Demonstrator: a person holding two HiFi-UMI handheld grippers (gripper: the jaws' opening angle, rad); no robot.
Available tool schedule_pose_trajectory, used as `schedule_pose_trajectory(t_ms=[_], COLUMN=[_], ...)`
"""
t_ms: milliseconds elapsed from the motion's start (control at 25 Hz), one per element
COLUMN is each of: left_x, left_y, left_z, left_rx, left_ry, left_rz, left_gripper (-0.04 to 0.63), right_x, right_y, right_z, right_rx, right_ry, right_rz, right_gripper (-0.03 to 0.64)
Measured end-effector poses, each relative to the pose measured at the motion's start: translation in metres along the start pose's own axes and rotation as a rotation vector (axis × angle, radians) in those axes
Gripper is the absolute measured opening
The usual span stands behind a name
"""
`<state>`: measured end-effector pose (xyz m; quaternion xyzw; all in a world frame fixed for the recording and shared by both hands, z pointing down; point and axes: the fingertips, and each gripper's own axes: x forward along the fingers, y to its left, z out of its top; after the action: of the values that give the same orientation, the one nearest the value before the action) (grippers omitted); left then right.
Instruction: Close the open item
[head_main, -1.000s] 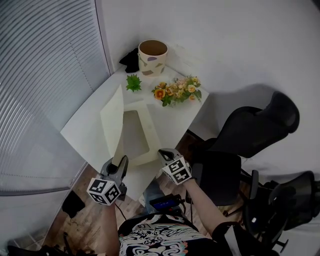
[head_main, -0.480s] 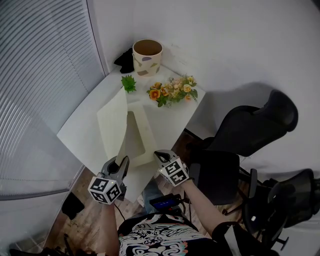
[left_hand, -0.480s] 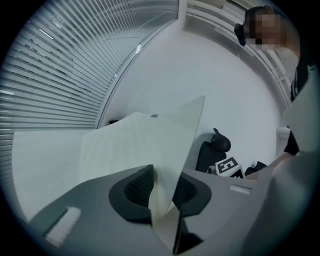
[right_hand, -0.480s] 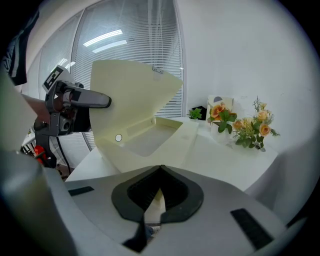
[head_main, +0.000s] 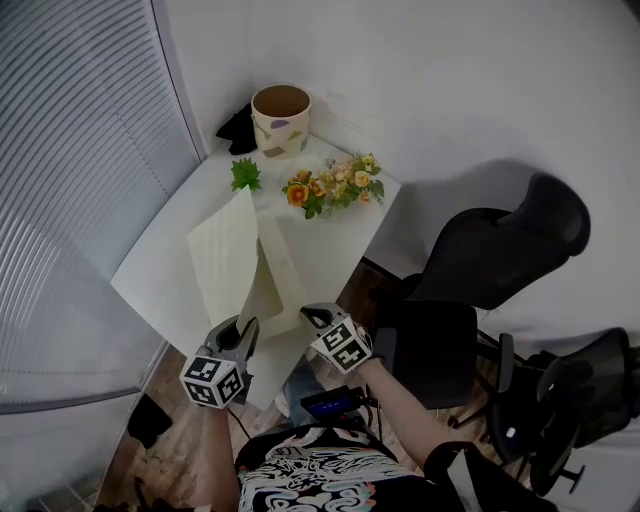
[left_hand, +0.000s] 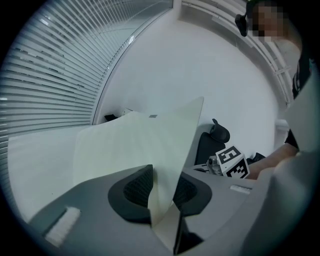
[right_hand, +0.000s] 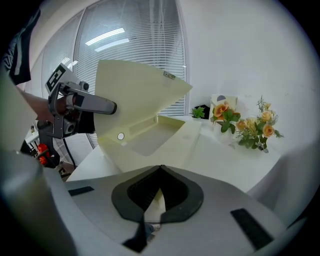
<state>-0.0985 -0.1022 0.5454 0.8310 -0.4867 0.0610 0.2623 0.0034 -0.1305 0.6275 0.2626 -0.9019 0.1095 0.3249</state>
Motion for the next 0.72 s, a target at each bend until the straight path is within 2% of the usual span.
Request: schedule_pose_trajectory(t_ms=[200, 440, 720], left_x=[0.007, 0.015, 0.022], left_y=[-0.003, -0.003, -0.004], left_z=[-0.005, -0.01, -0.016], left_rx=[0.029, 0.054, 0.068], left_ry=[0.045, 0.092, 0.139], left_rz=[0.002, 0.004, 0.011], left_gripper=[0.077, 0.078, 0.084], right_x=[0.001, 0.0, 0.0], right_y=[-0.001, 0.001, 0.002], right_z=[-0.002, 0.0, 0.0], right_rx=[0.008, -0.036, -0.022], right_ry=[0.003, 0.042, 0.043], right_rz=[0.001, 0.035, 0.047], right_gripper=[0.002, 0.002, 0.002])
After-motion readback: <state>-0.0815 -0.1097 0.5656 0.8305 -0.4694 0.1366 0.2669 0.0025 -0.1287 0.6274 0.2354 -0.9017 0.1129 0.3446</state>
